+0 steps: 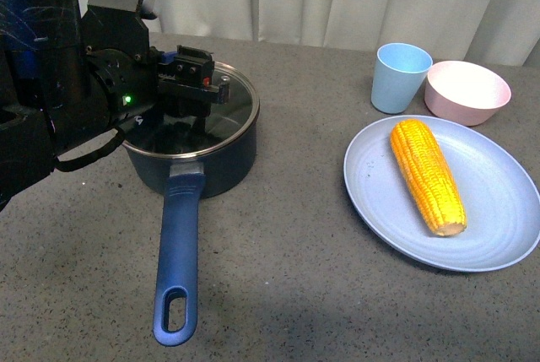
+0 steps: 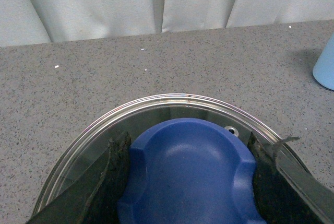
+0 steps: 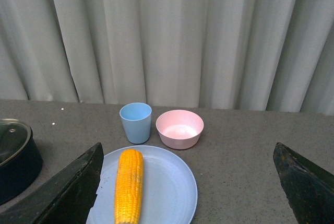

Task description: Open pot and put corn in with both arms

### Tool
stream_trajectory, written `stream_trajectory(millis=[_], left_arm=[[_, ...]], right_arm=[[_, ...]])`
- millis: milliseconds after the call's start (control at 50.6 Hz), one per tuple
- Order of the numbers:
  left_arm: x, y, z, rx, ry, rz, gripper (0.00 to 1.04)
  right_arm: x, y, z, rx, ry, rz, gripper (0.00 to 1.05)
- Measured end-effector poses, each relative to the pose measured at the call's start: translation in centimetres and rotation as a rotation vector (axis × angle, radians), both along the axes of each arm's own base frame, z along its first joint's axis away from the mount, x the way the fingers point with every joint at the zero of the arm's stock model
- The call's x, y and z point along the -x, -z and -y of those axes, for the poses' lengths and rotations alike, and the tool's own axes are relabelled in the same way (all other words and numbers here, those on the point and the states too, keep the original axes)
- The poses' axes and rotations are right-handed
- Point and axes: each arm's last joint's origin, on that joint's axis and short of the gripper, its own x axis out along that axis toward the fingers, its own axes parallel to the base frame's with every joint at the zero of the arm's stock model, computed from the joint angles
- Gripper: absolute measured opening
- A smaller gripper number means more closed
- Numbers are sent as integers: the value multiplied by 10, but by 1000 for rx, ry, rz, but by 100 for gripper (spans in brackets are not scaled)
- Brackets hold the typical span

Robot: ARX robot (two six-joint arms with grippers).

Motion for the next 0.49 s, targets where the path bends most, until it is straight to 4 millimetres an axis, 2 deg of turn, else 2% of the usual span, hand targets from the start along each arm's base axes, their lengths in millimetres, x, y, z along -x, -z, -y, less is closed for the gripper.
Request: stream_trajectory(millis=[119, 316, 375, 494], left_arm=[[2, -6, -2, 4, -3, 12, 59], [1, -40, -20, 60, -62, 94, 59], [-2, -48, -38, 79, -114, 121, 59], [-5, -43, -84, 84, -252, 92, 59]], right_arm=[[0, 0, 0, 0, 0, 0, 95], [0, 0, 0, 0, 0, 0, 95], [0, 0, 0, 0, 0, 0, 95], [0, 0, 0, 0, 0, 0, 95]])
